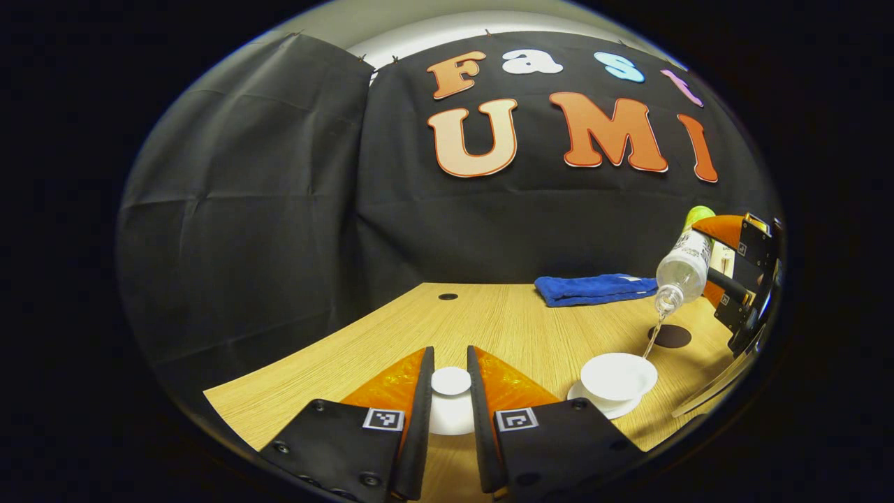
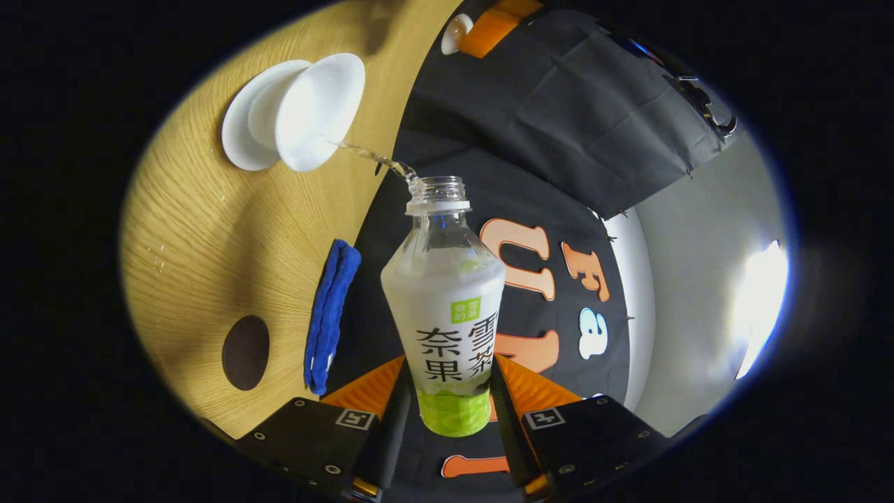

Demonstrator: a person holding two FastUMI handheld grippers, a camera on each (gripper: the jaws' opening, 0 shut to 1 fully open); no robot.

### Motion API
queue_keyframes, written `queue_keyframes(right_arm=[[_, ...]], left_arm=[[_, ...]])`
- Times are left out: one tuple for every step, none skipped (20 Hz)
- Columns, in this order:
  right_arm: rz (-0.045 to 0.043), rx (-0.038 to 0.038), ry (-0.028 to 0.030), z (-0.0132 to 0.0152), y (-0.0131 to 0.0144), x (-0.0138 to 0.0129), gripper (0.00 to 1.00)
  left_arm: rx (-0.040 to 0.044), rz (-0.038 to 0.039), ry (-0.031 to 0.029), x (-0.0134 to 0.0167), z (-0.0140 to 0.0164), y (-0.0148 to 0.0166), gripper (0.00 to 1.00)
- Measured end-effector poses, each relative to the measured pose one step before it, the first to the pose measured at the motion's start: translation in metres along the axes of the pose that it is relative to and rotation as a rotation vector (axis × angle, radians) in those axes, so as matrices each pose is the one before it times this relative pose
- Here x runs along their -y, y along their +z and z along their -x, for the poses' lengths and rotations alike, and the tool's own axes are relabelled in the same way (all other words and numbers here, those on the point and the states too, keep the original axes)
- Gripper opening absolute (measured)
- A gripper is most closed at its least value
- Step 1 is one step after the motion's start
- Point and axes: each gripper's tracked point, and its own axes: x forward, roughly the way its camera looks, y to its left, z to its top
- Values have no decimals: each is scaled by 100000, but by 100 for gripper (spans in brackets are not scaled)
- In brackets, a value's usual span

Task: Open the teacup lid with one hand, grasp the water bottle and pour water into the teacup with the other hand; after pouring, place the water bottle on the coaster and then close the teacup lid.

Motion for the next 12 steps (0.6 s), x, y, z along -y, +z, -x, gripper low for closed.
queue_keyframes(right_arm=[[1825,841,-117,82,282,87,63],[1696,1090,30,-10,249,-95,63],[1115,882,236,40,245,-326,63],[962,1000,145,-35,196,-198,63],[1024,821,-526,-91,123,163,63],[845,907,-1055,101,161,237,63],[980,487,-1082,-169,43,380,63],[1161,1064,-615,54,192,173,63],[1230,1002,-434,-150,242,-64,63],[1171,800,-480,-7,189,117,63],[903,702,-181,-164,158,348,63],[589,448,-119,-155,118,150,63]], left_arm=[[-347,-70,-288,114,-77,-163,34],[96,-55,-462,126,16,12,36],[-267,-131,-334,141,-27,-73,34],[-126,-151,-209,85,-64,-59,34],[-23,-34,-41,-55,-18,-26,34],[106,225,-119,108,-56,120,34],[75,199,-30,-91,180,-72,34],[-24,-172,103,-47,-17,-43,34],[-173,-724,362,-8,23,-124,34],[155,-428,-85,5,56,82,34],[366,25,-307,26,18,159,34],[99,117,-269,141,-9,36,34]])
